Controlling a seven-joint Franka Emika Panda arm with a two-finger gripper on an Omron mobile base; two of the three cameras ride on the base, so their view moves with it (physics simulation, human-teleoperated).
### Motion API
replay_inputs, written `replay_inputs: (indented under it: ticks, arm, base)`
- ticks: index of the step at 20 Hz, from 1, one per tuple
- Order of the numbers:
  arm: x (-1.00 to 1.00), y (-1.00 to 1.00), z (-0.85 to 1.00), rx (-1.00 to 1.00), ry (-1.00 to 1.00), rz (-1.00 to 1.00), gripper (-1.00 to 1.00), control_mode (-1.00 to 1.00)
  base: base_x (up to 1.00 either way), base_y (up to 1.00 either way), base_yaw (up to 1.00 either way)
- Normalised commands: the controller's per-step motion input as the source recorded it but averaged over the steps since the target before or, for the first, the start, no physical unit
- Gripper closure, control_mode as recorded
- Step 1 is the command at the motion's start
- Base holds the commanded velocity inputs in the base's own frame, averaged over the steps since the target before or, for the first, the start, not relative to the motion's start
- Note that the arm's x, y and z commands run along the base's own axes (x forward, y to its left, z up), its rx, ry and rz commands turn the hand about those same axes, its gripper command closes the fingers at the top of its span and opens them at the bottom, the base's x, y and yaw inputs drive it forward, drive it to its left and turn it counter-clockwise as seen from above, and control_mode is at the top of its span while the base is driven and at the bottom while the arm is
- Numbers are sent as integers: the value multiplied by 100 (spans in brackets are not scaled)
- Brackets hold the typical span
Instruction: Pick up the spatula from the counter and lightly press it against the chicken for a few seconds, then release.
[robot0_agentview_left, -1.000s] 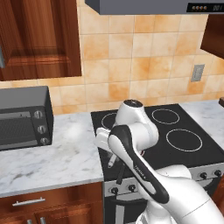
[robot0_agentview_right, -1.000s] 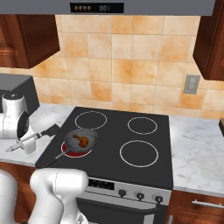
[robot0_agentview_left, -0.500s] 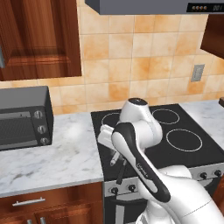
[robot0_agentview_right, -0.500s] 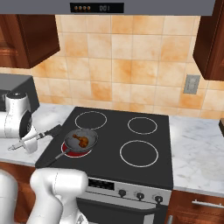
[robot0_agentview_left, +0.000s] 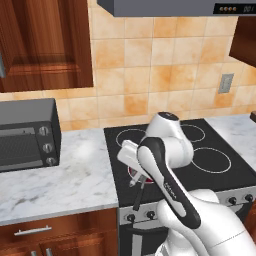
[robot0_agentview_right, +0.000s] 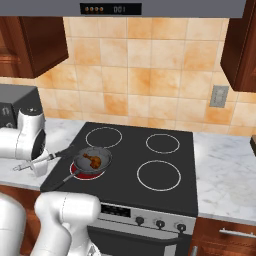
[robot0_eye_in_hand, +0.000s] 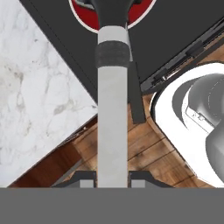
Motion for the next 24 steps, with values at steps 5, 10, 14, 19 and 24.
replay_inputs:
  ticks: [5, 10, 14, 19, 24]
  arm:
    - [9, -3, 0, 0, 2, -3, 100, -100]
    - [11, -9, 0, 0, 4, -4, 100, -100]
    - [19, -3, 0, 0, 6, -4, 100, -100]
    - [19, -8, -1, 0, 4, -1, 100, -100]
    - [27, -2, -4, 0, 6, 0, 100, -100]
  base:
    - [0, 0, 0]
    - [0, 0, 0]
    - [0, 0, 0]
    - [0, 0, 0]
    - [0, 0, 0]
